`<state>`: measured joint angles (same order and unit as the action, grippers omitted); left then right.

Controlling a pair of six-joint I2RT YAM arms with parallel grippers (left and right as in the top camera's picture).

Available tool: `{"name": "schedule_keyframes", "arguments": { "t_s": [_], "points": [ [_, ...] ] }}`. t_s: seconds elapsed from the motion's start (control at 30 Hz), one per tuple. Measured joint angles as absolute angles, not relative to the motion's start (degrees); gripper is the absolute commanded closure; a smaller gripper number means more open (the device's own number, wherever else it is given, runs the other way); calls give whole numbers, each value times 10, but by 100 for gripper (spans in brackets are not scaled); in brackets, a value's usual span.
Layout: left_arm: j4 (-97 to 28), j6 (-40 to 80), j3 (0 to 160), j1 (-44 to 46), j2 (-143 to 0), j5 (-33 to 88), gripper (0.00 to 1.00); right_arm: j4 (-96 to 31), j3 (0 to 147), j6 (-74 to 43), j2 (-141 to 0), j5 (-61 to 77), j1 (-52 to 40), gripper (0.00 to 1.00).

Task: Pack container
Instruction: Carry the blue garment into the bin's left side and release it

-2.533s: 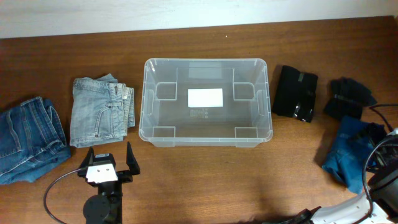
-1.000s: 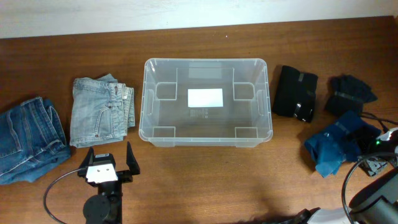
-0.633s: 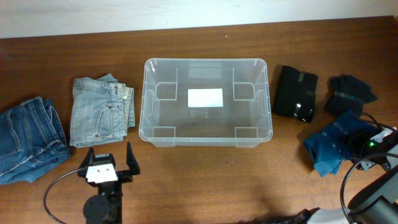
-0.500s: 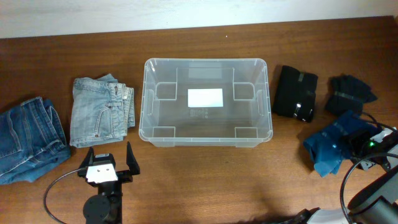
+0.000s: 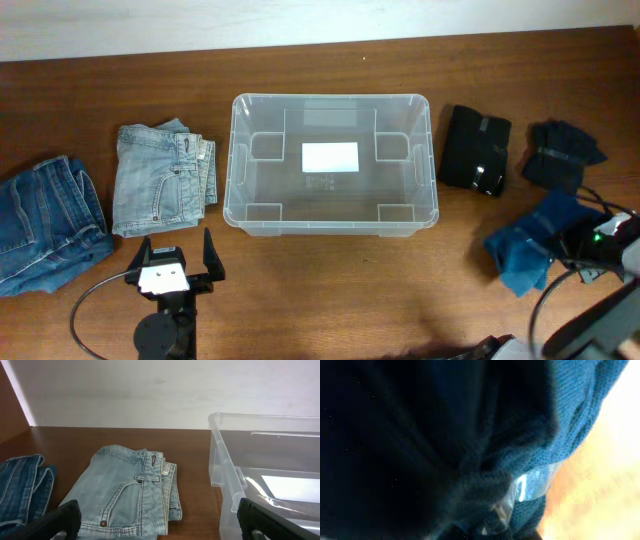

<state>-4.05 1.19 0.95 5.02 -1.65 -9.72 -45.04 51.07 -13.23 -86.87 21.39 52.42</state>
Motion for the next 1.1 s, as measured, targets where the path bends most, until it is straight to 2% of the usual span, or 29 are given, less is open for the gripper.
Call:
{"name": "schedule_keyframes", "arguments": {
  "t_s": [0.27, 0.47, 0.63, 0.83, 1.1],
  "points": [
    [-41, 12, 10, 50, -17, -97, 1, -552, 557, -133, -599, 245, 493, 96],
    [-41, 12, 10, 50, -17, -97, 1, -535, 628, -157, -514, 277, 297, 96],
    [-41, 12, 10, 50, -17, -97, 1, -460, 657, -206, -546, 261, 118, 96],
    [-41, 12, 10, 50, -17, -97, 1, -350, 693, -279, -681, 182, -111, 96],
    [-41, 12, 10, 50, -18, -97, 1, -327, 775, -314, -899, 124, -263, 96]
  ]
}}
